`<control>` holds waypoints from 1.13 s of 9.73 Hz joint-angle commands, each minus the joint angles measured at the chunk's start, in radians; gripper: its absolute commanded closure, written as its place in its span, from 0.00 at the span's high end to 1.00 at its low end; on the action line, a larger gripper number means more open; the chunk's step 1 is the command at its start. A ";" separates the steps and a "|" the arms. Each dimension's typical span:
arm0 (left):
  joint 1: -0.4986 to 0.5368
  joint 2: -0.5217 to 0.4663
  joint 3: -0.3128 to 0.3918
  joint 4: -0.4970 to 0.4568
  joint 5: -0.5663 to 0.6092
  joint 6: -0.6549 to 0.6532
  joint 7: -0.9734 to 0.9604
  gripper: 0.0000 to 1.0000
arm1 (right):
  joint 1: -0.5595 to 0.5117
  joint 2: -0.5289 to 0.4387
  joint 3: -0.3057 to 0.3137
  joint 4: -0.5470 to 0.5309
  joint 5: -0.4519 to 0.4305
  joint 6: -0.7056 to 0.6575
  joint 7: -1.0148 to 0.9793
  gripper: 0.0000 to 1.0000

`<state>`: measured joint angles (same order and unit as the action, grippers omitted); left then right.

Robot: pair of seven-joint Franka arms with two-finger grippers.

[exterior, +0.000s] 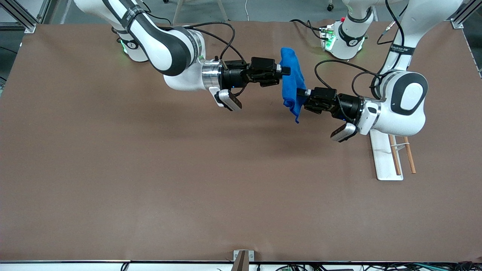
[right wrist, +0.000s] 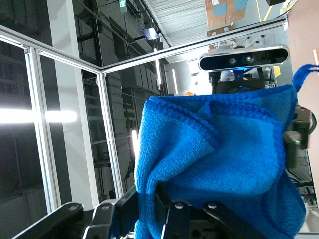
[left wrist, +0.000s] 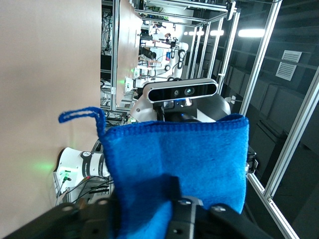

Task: Right arm passes towel to left arm to hang
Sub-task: 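Grasp the towel with the left gripper beside the right gripper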

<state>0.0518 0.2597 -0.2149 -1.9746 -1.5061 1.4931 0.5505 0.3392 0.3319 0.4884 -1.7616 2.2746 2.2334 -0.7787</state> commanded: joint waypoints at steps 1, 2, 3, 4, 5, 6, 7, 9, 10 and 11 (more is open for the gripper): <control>0.000 0.003 0.000 -0.021 -0.006 0.027 0.031 0.00 | 0.012 0.009 -0.001 0.019 0.029 0.015 -0.025 0.01; 0.000 0.003 0.002 -0.014 0.003 0.029 0.025 0.00 | 0.012 0.009 -0.001 0.019 0.029 0.015 -0.025 0.01; -0.001 0.003 0.003 -0.012 0.004 0.029 0.020 0.00 | 0.012 0.009 -0.001 0.019 0.029 0.015 -0.025 0.01; -0.001 0.003 0.005 -0.006 0.006 0.033 0.014 0.00 | 0.012 0.009 -0.001 0.019 0.029 0.015 -0.024 0.01; -0.001 0.004 0.006 0.000 0.018 0.039 0.011 0.00 | 0.012 0.009 -0.001 0.019 0.029 0.028 -0.022 0.01; -0.001 0.010 0.006 0.025 0.064 0.039 -0.016 0.00 | 0.011 0.009 0.001 0.019 0.029 0.063 -0.011 0.11; 0.002 0.010 0.009 0.045 0.102 0.039 -0.041 0.00 | 0.012 0.004 -0.001 0.019 0.019 0.133 -0.019 0.80; 0.031 0.006 0.012 0.089 0.235 0.039 -0.096 0.00 | 0.000 -0.004 -0.001 0.011 -0.027 0.277 -0.008 1.00; 0.034 0.003 0.012 0.112 0.316 0.038 -0.119 0.00 | -0.012 -0.005 -0.001 0.008 -0.079 0.352 -0.005 1.00; 0.039 0.004 0.014 0.162 0.411 0.038 -0.159 0.00 | -0.026 -0.005 -0.002 0.007 -0.151 0.433 -0.008 1.00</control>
<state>0.0878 0.2564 -0.2007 -1.8466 -1.1954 1.5140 0.4252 0.3348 0.3333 0.4833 -1.7528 2.1858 2.6038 -0.7807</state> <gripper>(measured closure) 0.974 0.256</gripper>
